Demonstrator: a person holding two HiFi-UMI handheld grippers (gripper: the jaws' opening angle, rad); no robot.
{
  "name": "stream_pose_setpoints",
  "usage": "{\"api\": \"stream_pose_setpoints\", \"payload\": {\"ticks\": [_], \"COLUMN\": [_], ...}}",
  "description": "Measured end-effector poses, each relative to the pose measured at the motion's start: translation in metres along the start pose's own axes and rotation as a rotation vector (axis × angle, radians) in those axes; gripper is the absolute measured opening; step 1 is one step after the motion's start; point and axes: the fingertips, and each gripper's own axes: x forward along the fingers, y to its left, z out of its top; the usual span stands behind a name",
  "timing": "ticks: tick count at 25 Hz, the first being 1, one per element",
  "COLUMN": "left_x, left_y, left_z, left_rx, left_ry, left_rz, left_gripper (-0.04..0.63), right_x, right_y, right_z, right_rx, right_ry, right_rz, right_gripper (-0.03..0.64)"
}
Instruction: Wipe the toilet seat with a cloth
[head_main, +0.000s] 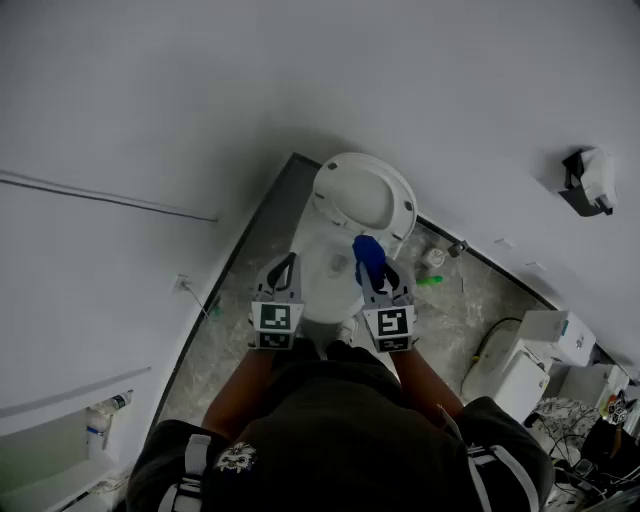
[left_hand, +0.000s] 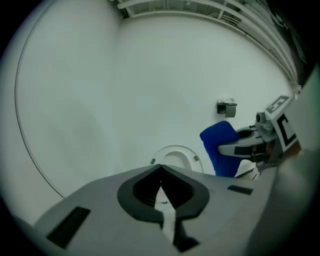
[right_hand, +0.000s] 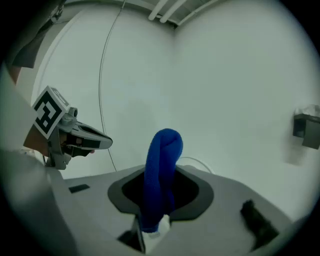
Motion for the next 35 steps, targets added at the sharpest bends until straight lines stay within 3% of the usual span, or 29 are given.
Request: {"api": "stream_pose_setpoints", "payload": {"ticks": [4,10,20,29,35], "left_x": [0.029,0.080,0.138,0.173,0.184], "left_y": [0.005,0.012,0.052,0.041,0.047], "left_z": [0.007,0.016,0.013,0.007,-0.001], "left_rx": [-0.010,-0.004,-0.024,0.000,-0.004], "left_ry": [0.022,0.018,0.035,0.089,0.098], "left_rz": [-0.029,-0.145,-0.264,-0.336,-0.340], "left_gripper": [0.009,0.009,0.009,0.009,0.009], "right_x": [0.024,0.073,0.159,0.214,0.236], "right_y": [-0.016,-0.036,-0.064,-0.103,-0.122], "right_z": [-0.003,-0.005,-0.024,-0.054,-0.065], "right_rx": [0.032,0.062,0.252,0.405,0.501], "right_ry": [0.022,0.072,0.117,0.194,0.209], "right_rz": [-0.021,-0.085,-0.199,-0.244,-0.265], "right_gripper": [0.098,0.098,0.098,0.098,0.098]}}
